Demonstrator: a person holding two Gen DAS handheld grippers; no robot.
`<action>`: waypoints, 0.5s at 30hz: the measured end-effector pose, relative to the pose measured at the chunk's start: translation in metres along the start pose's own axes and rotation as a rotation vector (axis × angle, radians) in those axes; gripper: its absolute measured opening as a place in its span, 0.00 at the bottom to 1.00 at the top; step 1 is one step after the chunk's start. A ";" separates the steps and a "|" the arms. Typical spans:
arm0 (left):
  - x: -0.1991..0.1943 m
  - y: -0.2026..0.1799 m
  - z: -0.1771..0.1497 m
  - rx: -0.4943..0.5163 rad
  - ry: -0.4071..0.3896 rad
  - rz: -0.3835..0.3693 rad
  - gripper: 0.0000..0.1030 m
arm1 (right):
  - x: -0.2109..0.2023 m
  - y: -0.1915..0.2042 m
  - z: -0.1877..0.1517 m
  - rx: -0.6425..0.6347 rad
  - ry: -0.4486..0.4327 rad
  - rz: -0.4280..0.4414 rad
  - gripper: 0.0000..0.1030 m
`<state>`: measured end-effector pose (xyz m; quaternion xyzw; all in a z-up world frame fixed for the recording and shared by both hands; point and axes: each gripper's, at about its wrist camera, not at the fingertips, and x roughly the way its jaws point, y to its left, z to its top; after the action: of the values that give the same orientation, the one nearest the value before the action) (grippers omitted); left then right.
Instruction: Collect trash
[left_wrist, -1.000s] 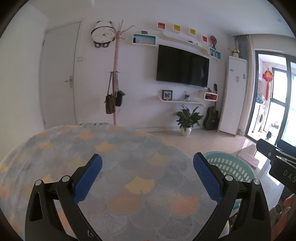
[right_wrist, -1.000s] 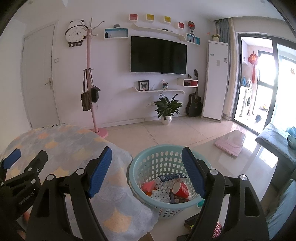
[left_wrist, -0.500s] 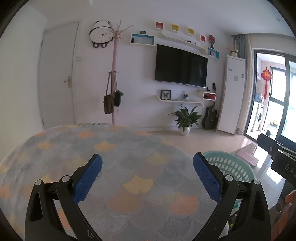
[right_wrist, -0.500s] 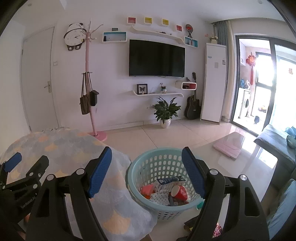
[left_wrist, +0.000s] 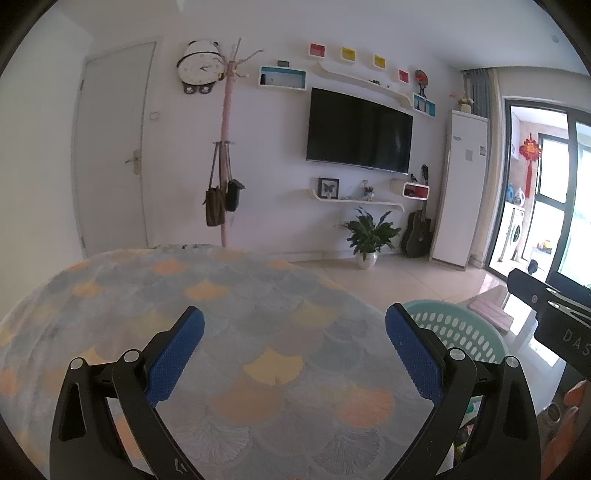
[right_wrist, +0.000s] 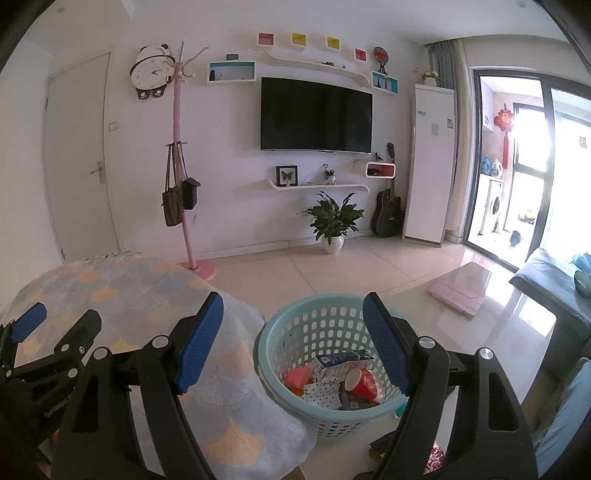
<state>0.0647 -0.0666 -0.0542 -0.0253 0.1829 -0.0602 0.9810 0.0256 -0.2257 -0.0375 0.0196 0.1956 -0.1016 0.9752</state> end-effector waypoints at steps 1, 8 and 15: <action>0.000 0.000 0.000 -0.002 0.000 -0.001 0.93 | 0.001 -0.001 0.000 0.002 0.002 0.003 0.72; 0.000 -0.003 0.002 0.006 0.000 0.033 0.93 | 0.002 -0.006 0.000 0.010 0.010 0.009 0.72; -0.002 -0.006 0.002 0.006 -0.003 0.038 0.93 | 0.003 -0.006 -0.002 0.005 0.014 0.009 0.72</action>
<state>0.0633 -0.0724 -0.0513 -0.0189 0.1819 -0.0420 0.9822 0.0267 -0.2316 -0.0401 0.0235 0.2023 -0.0976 0.9742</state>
